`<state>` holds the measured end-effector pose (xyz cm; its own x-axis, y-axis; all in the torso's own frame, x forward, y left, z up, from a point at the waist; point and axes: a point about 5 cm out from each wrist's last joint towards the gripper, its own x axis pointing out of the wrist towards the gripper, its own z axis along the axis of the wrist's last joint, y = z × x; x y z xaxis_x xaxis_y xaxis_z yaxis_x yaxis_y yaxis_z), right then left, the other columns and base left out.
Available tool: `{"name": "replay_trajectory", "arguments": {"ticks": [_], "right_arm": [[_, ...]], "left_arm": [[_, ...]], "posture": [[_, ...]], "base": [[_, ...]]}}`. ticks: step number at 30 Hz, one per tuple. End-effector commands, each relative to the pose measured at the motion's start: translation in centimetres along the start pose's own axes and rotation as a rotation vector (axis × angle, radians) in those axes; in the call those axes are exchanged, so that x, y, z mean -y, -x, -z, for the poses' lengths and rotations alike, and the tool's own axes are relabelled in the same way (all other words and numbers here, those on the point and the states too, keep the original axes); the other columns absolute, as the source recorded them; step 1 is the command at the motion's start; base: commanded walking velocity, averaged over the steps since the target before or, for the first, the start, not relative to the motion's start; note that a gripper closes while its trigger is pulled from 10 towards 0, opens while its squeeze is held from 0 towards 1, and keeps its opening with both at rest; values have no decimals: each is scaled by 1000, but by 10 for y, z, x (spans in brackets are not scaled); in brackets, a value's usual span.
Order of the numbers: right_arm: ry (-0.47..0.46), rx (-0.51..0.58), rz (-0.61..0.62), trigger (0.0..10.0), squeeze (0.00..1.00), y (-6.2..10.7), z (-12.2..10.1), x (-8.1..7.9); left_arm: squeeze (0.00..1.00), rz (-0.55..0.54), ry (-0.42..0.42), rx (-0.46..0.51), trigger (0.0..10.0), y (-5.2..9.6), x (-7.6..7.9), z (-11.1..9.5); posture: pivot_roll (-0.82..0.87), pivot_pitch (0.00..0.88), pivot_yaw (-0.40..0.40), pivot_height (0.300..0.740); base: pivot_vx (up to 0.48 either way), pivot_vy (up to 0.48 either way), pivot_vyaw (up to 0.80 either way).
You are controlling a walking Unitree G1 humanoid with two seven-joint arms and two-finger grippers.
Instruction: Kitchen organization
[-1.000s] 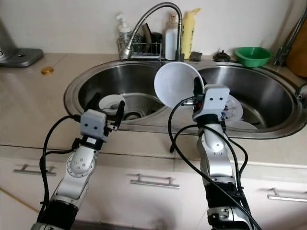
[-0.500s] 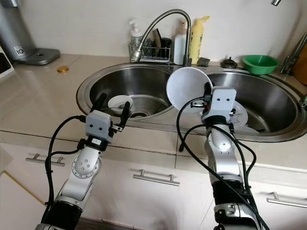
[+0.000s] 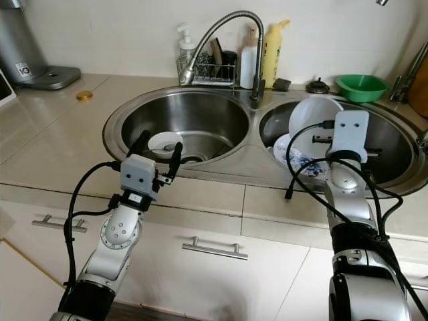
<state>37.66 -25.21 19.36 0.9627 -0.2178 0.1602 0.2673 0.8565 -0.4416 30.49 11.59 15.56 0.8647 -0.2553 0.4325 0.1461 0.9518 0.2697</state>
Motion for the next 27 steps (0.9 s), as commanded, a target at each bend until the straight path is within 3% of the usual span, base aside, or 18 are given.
{"name": "replay_trajectory", "arguments": {"ticks": [1, 2, 4, 5, 6, 7, 8, 12, 14, 15, 20, 27], "right_arm": [[81, -3, -78, 627, 0, -4, -4, -9], [84, -36, -88, 2392, 0, -4, 0, -9], [86, -60, -94, 2941, 0, -5, 4, -10], [114, -98, -111, 4902, 0, -5, 9, -12], [121, -115, -117, 4902, 0, -5, 11, -13], [112, -130, -120, 6745, 0, -5, 13, -14], [104, -143, -124, 10000, 0, -5, 14, -15], [95, -192, -162, 10000, 0, -3, 21, -21], [41, -213, -190, 10000, 0, -1, 25, -25], [18, -216, -185, 10000, 1000, 0, 25, -26], [-65, -217, -170, 10000, 1000, 1, 27, -26], [-86, -191, -142, 10000, 1000, 0, 23, -22]], "left_arm": [[0, 10, -5, 2, 10000, 0, 1, -1], [0, 10, -6, 1, 10000, 0, 1, -1], [0, 10, -6, 0, 10000, 0, 1, -1], [0, 10, -6, 0, 10000, 0, 1, -1], [0, 10, -6, 0, 10000, 0, 1, -1], [0, 10, -5, -1, 10000, 0, 1, -1], [0, 10, -5, -1, 10000, 0, 2, -1], [0, 14, -6, -6, 10000, 1, 2, 0], [0, 17, -6, -11, 10000, 2, 2, 1], [0, 18, -7, -12, 10000, 2, 2, 1], [0, 26, -6, -15, 10000, 1, 3, 1], [0, 35, -4, -20, 10000, 1, 5, 2]], "posture": [[53, 0, 24, 740], [52, 0, 22, 740], [52, 0, 22, 740], [54, 0, 20, 740], [54, 0, 20, 740], [55, 0, 19, 740], [55, 0, 19, 740], [55, 0, 19, 740], [57, 0, 21, 740], [57, 0, 21, 740], [52, 0, 25, 740], [51, 0, 26, 740]], "base": [[0, 0, 0], [0, 0, 0], [0, 0, 0], [0, 0, 0], [0, 0, 0], [0, 0, 0], [0, 0, 0], [0, 0, 0], [0, 0, 0], [0, 0, 0], [0, 0, 0], [0, 0, 0]]}}
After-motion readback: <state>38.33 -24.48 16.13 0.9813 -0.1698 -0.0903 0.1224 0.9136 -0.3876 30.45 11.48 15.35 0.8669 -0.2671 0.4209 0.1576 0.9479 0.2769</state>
